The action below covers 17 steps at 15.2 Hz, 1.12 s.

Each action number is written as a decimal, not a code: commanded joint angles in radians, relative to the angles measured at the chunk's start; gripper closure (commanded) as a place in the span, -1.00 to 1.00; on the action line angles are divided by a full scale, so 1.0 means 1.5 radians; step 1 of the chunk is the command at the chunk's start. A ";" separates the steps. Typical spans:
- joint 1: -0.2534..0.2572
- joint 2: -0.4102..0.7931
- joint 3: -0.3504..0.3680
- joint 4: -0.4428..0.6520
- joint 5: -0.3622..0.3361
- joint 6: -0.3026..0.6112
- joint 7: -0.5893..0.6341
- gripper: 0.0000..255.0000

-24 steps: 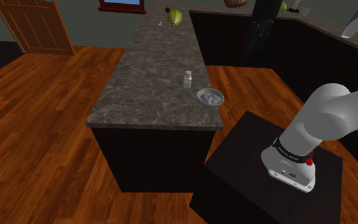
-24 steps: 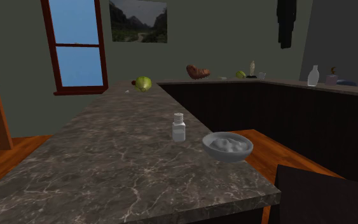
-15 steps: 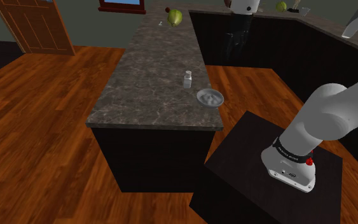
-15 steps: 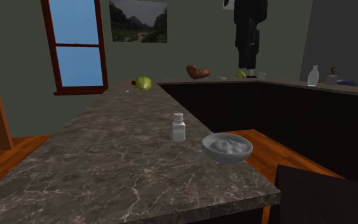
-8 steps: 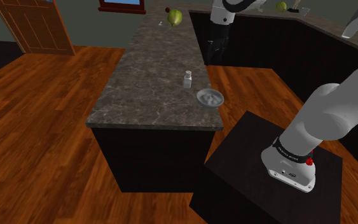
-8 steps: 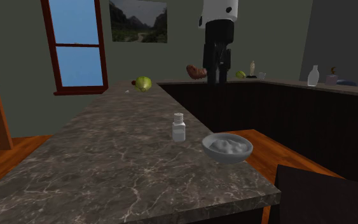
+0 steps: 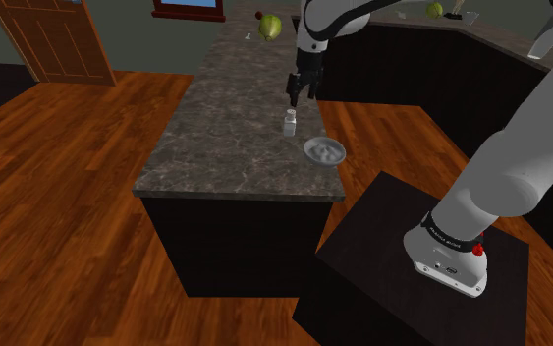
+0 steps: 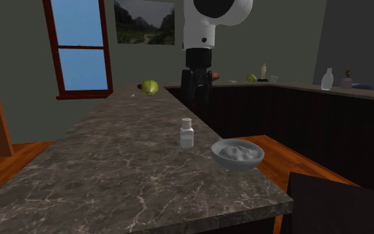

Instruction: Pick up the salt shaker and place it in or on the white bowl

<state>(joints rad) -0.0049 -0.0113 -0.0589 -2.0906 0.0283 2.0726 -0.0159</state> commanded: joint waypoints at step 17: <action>0.000 0.097 0.001 0.015 0.006 0.089 -0.006 -1.00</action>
<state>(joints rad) -0.0047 0.1345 -0.0572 -2.0681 0.0374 2.2063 -0.0251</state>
